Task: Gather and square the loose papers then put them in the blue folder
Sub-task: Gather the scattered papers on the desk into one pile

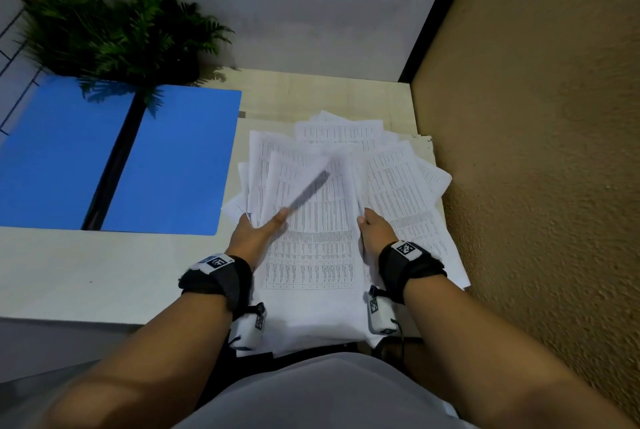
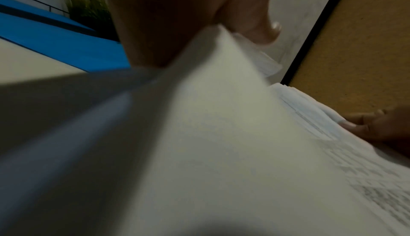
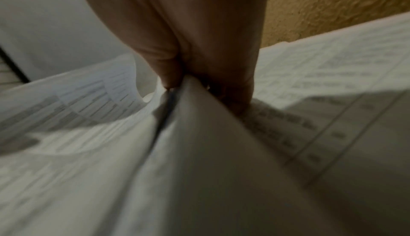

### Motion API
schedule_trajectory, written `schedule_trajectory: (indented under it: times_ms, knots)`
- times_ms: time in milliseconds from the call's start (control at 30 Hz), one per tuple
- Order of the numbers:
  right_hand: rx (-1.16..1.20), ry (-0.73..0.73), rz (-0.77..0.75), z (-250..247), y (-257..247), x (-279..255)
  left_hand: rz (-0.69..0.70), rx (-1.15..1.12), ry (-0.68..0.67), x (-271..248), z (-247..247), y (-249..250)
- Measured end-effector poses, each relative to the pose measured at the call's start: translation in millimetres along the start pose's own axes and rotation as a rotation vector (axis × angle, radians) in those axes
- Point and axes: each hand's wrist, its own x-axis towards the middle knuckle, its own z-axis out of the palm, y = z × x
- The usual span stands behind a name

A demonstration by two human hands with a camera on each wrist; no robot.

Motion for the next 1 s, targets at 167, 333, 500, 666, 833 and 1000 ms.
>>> schedule_trajectory:
  times_ms: [167, 333, 500, 666, 833, 1000]
  knots:
    - [-0.048, 0.172, -0.059, -6, -4, -12, -0.117, -0.213, -0.056, 4, -7, -8]
    - [-0.001, 0.265, -0.025, 8, 9, -18, -0.063, 0.068, 0.188, 8, -5, -18]
    - [-0.016, 0.238, -0.053, 24, 9, -8, -0.060, 0.069, 0.092, -1, 6, -11]
    - [-0.210, 0.098, -0.147, -4, -7, 5, -0.121, 0.030, 0.066, 8, -7, -25]
    - [-0.331, 0.521, -0.036, -70, -5, 23, -0.103, 0.131, 0.155, 9, -24, -27]
    - [-0.148, 0.306, 0.023, -95, 5, 27, -0.130, 0.207, 0.082, 32, -33, -46]
